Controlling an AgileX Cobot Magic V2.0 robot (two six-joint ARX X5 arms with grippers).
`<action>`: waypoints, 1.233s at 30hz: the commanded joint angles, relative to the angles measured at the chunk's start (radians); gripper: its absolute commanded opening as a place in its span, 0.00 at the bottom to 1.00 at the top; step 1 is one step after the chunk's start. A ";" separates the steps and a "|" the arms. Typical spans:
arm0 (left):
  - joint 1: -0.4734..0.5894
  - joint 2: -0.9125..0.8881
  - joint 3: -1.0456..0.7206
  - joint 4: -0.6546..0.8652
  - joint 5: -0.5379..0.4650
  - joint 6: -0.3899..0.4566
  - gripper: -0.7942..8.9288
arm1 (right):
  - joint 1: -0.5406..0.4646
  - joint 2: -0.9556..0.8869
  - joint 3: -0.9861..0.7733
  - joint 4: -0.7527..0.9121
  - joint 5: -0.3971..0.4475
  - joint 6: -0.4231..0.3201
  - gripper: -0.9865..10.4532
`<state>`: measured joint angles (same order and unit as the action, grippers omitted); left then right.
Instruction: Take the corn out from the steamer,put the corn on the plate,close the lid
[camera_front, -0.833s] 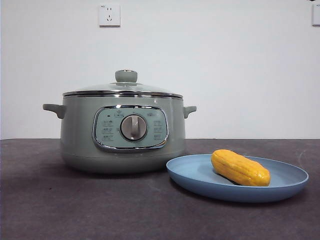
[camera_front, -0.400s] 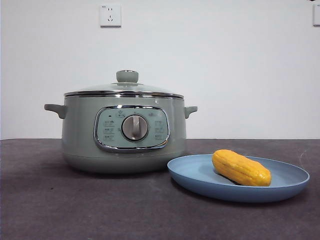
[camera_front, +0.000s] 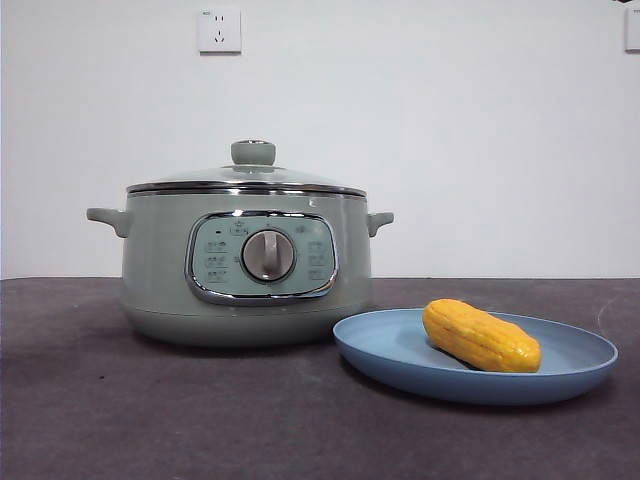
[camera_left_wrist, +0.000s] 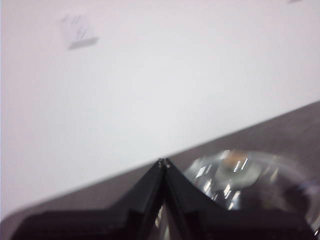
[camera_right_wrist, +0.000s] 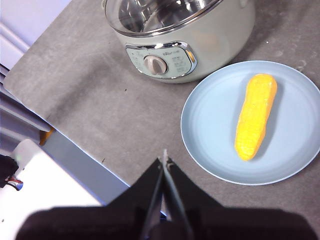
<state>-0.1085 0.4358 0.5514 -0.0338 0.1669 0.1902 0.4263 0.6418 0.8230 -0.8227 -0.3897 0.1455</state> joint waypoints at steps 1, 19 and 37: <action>0.014 -0.085 -0.159 0.030 -0.069 -0.016 0.08 | 0.001 -0.001 -0.001 0.002 0.003 -0.005 0.09; 0.059 -0.352 -0.546 -0.010 -0.167 -0.132 0.08 | 0.001 -0.001 -0.001 0.002 0.003 -0.005 0.09; 0.059 -0.433 -0.548 -0.149 -0.166 -0.145 0.08 | 0.001 -0.001 -0.001 0.002 0.003 -0.005 0.09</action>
<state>-0.0525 0.0048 0.0170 -0.1867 -0.0002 0.0513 0.4263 0.6418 0.8230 -0.8227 -0.3897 0.1455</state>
